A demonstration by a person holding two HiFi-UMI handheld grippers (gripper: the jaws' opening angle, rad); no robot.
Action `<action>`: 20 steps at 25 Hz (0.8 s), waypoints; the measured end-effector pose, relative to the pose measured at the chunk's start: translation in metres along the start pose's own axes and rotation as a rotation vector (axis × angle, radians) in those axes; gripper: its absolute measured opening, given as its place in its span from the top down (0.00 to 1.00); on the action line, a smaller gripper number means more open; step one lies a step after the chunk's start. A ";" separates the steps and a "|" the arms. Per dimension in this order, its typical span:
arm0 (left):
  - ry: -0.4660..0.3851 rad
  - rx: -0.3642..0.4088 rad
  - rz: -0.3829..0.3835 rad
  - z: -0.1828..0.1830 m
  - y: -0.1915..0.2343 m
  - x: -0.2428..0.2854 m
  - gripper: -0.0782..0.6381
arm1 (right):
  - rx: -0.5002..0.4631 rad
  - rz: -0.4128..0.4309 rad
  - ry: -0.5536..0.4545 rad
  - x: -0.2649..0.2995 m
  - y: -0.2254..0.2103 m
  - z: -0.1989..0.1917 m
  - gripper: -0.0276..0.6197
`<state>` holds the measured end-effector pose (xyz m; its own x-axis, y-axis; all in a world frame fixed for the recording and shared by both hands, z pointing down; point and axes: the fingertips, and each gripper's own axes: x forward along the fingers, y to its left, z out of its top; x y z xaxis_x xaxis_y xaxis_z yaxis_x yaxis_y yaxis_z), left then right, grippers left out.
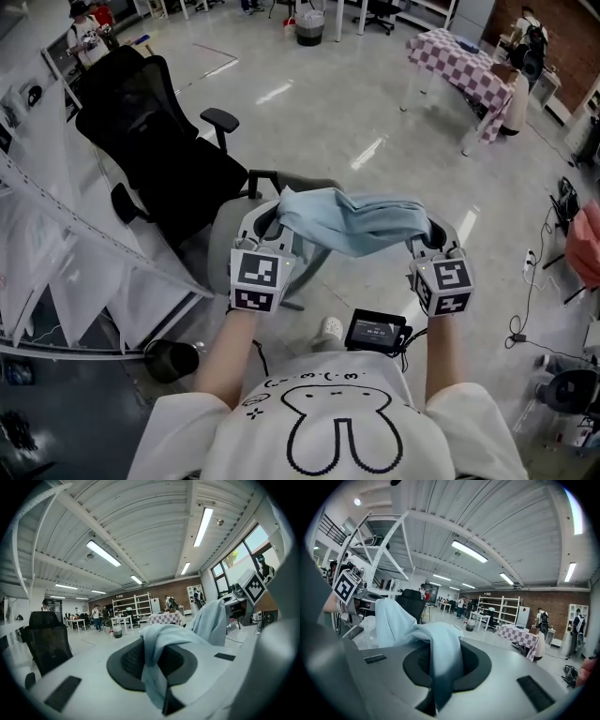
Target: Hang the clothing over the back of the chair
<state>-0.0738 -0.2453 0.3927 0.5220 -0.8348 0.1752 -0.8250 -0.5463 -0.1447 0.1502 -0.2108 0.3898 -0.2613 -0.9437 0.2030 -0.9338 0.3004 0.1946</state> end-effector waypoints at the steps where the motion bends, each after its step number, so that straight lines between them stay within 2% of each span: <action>1: 0.012 0.000 0.005 -0.003 0.001 0.009 0.83 | 0.006 0.006 0.012 0.008 -0.007 -0.005 0.93; 6: 0.098 -0.002 0.040 -0.029 0.007 0.047 0.83 | 0.040 0.044 0.086 0.043 -0.036 -0.042 0.93; 13: 0.229 -0.020 0.065 -0.072 0.010 0.084 0.83 | 0.051 0.107 0.215 0.079 -0.056 -0.104 0.93; 17: 0.282 -0.125 0.074 -0.098 0.014 0.097 0.83 | 0.053 0.129 0.264 0.090 -0.066 -0.130 0.93; 20: 0.321 -0.165 0.077 -0.115 0.016 0.103 0.83 | 0.052 0.158 0.291 0.099 -0.068 -0.145 0.93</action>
<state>-0.0580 -0.3324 0.5207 0.3839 -0.7948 0.4700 -0.8968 -0.4422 -0.0152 0.2230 -0.3043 0.5357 -0.3296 -0.8047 0.4937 -0.9006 0.4250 0.0914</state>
